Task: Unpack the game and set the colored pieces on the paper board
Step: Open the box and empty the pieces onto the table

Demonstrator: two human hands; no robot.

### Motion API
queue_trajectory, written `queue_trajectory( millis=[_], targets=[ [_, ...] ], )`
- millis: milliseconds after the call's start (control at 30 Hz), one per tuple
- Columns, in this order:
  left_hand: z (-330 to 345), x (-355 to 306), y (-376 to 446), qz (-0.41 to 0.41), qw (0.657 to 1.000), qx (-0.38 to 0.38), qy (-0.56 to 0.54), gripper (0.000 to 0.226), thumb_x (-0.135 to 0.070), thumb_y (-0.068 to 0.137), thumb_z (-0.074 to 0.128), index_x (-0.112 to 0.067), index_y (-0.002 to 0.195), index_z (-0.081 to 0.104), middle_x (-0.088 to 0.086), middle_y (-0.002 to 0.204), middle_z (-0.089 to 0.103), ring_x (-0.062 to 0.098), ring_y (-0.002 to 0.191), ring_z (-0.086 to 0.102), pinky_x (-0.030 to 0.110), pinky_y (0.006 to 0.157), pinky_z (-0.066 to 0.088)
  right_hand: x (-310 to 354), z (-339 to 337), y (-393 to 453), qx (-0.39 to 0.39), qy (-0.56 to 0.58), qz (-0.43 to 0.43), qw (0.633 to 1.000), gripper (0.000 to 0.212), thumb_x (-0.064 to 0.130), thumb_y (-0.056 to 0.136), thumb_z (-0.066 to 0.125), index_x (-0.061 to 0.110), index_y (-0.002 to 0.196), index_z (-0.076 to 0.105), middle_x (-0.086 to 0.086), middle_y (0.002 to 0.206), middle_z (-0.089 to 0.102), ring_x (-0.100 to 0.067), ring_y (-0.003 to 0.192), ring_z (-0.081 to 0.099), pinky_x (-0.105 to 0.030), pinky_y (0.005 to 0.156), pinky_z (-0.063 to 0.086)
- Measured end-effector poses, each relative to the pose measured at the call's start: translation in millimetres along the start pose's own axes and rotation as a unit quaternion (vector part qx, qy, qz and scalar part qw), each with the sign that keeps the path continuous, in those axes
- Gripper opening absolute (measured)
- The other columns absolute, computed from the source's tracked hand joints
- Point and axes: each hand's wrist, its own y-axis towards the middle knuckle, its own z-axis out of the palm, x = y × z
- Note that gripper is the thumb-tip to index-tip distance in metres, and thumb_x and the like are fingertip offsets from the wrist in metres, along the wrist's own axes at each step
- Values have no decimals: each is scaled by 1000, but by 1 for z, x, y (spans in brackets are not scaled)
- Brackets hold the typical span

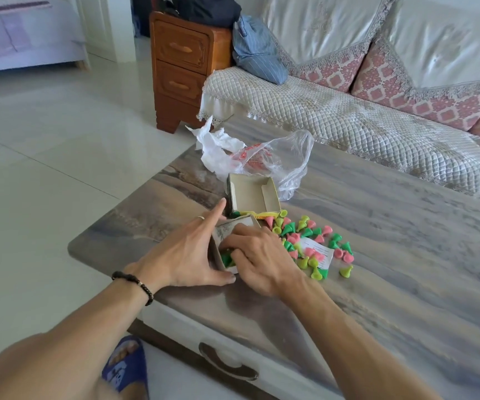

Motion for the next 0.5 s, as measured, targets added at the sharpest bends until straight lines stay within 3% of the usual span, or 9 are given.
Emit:
queue_trajectory(
  millis=[167,333,500],
  targets=[
    [-2,-2,0,17,1000,-19,10,132,-60,59,79,-24,153,-5,-12,147,38,9,128,41,14,95,32,7,1,-2,-6,-58,-1,998,44,44,94,19,19,65,42,2,65,51,-26,58,50,-34,55,32],
    [-3,-1,1,14,1000,-14,9,133,-63,58,78,-26,153,-8,-14,143,41,10,125,44,22,98,37,2,9,3,-23,-71,29,997,50,46,94,19,18,57,37,2,54,41,-29,49,46,-34,49,31],
    [-5,-3,0,11,1000,-14,6,132,-61,59,78,-27,153,-9,-16,146,37,10,126,42,21,98,37,1,10,7,-21,-47,66,997,49,49,94,15,22,59,33,-9,63,57,-33,61,55,-36,54,33]
  ],
)
